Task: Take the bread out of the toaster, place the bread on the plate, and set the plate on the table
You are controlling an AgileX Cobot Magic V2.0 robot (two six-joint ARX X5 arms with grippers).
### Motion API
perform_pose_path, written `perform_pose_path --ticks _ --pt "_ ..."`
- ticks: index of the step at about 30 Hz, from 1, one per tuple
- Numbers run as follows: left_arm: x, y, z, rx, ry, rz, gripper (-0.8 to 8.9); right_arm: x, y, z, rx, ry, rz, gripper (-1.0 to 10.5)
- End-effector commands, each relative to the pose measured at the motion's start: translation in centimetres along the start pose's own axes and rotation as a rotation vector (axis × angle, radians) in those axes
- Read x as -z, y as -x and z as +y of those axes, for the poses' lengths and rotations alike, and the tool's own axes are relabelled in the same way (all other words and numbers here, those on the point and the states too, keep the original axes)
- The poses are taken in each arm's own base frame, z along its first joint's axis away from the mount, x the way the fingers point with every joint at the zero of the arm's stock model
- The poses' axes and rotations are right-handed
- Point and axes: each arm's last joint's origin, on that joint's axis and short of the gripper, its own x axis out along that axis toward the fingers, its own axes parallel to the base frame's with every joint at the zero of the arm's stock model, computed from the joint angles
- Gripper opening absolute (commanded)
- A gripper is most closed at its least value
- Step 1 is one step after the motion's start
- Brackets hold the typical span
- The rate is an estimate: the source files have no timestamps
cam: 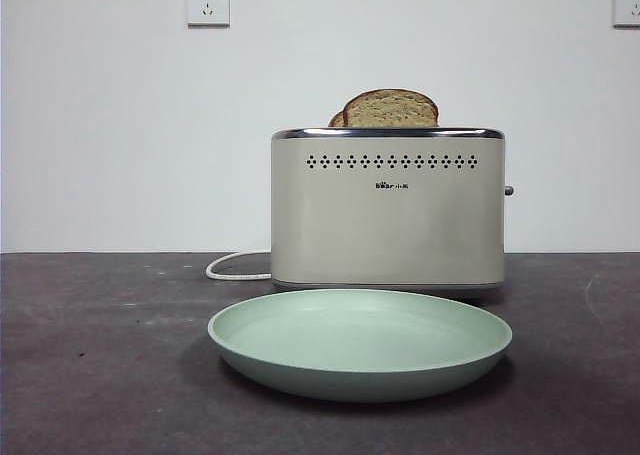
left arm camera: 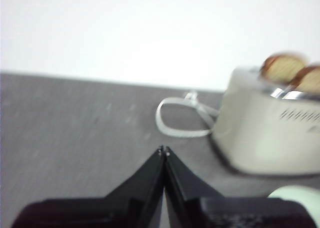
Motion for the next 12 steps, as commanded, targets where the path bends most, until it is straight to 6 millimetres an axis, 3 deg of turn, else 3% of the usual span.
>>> perform_pose_path --ticks 1,12 --pt "-1.8 0.6 -0.6 0.038 0.029 -0.014 -0.06 -2.0 0.0 0.7 -0.046 -0.016 0.022 -0.1" --pt "-8.2 2.5 -2.9 0.238 0.027 0.169 -0.06 -10.2 -0.8 3.5 -0.233 0.009 0.315 -0.1"
